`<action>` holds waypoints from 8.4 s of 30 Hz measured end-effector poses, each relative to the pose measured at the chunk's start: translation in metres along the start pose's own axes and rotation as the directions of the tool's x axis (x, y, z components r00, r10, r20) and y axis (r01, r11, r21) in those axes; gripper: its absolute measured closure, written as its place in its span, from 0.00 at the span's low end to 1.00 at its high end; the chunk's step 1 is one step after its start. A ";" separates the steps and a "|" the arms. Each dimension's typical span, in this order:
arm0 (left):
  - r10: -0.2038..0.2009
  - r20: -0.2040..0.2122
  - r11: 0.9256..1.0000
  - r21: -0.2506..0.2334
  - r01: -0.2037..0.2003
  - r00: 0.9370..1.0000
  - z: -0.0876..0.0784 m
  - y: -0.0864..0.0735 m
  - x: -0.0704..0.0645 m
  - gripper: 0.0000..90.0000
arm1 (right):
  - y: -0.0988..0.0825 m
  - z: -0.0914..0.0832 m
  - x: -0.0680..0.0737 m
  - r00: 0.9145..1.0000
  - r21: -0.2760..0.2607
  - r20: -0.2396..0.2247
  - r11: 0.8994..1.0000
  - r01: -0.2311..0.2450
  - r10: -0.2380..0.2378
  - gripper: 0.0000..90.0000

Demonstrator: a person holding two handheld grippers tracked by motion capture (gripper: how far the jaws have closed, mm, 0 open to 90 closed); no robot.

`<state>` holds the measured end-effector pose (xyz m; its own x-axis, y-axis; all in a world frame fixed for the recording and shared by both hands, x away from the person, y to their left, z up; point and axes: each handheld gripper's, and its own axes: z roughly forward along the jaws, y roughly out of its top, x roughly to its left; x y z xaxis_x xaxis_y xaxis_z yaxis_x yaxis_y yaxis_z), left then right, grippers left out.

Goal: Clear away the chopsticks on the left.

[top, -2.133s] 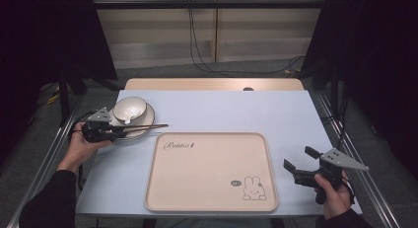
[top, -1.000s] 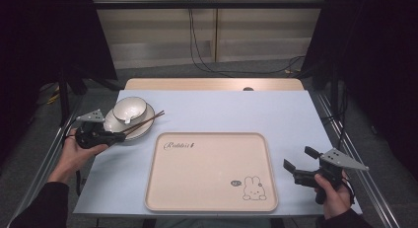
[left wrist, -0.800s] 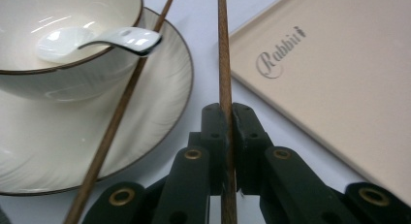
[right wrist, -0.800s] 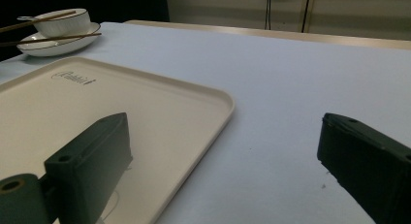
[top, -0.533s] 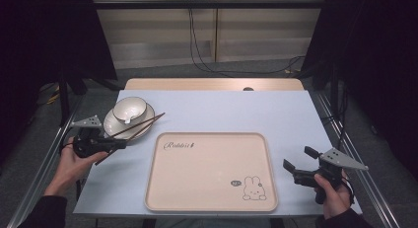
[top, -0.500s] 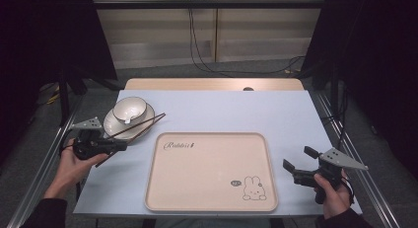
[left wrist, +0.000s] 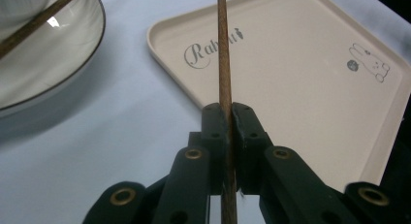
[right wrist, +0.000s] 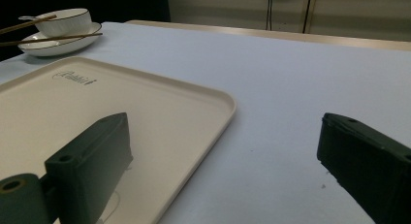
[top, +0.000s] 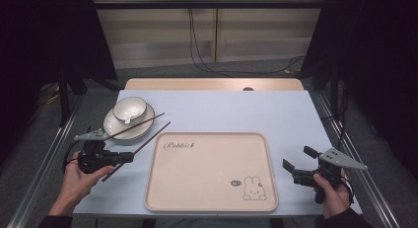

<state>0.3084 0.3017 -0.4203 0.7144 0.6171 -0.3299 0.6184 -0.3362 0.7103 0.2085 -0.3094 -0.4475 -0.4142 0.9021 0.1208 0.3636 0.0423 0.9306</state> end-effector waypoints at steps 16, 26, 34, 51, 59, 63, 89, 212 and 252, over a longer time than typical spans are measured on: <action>-0.100 -0.069 0.995 -0.035 0.098 0.993 0.016 -0.007 -0.035 0.94 | 0.000 0.001 0.001 1.000 0.003 0.005 1.000 0.009 -0.009 0.06; -0.163 -0.171 0.986 -0.050 0.157 0.972 0.032 -0.010 -0.059 0.94 | 0.000 0.001 0.001 1.000 0.005 0.003 1.000 0.010 -0.010 0.06; -0.226 -0.247 0.974 -0.024 0.227 0.942 0.051 -0.005 -0.073 0.94 | 0.000 0.002 0.001 1.000 0.009 0.003 1.000 0.022 -0.022 0.06; -0.279 -0.339 0.952 0.024 0.305 0.898 0.077 -0.016 -0.080 0.94 | 0.000 0.003 0.002 1.000 0.012 -0.009 1.000 0.013 -0.013 0.06; -0.298 -0.353 0.940 0.052 0.337 0.887 0.085 -0.016 -0.077 0.94 | 0.000 0.003 0.002 1.000 0.013 -0.009 1.000 0.006 -0.006 0.06; -0.316 -0.358 0.935 0.042 0.353 0.878 0.086 -0.016 -0.078 0.93 | 0.000 0.004 0.002 1.000 0.014 -0.007 1.000 0.012 -0.012 0.06; -0.308 -0.301 0.944 0.022 0.330 0.902 0.084 -0.015 -0.079 0.77 | 0.000 0.004 0.002 1.000 0.015 -0.011 1.000 0.014 -0.014 0.06; 0.156 -0.076 0.986 0.066 -0.152 0.985 0.019 0.039 0.074 0.94 | 0.001 0.000 0.003 0.998 -0.019 -0.046 0.999 0.039 -0.040 0.04; 0.015 -0.073 1.000 0.015 -0.014 0.997 0.006 -0.006 -0.022 0.94 | 0.001 0.003 0.004 0.998 -0.018 -0.046 0.999 0.038 -0.038 0.04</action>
<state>0.2907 0.2863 -0.4210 0.6977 0.6624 -0.2728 0.6130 -0.3552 0.7057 0.2099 -0.3045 -0.4467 -0.4661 0.8790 0.1009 0.3327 0.0685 0.9405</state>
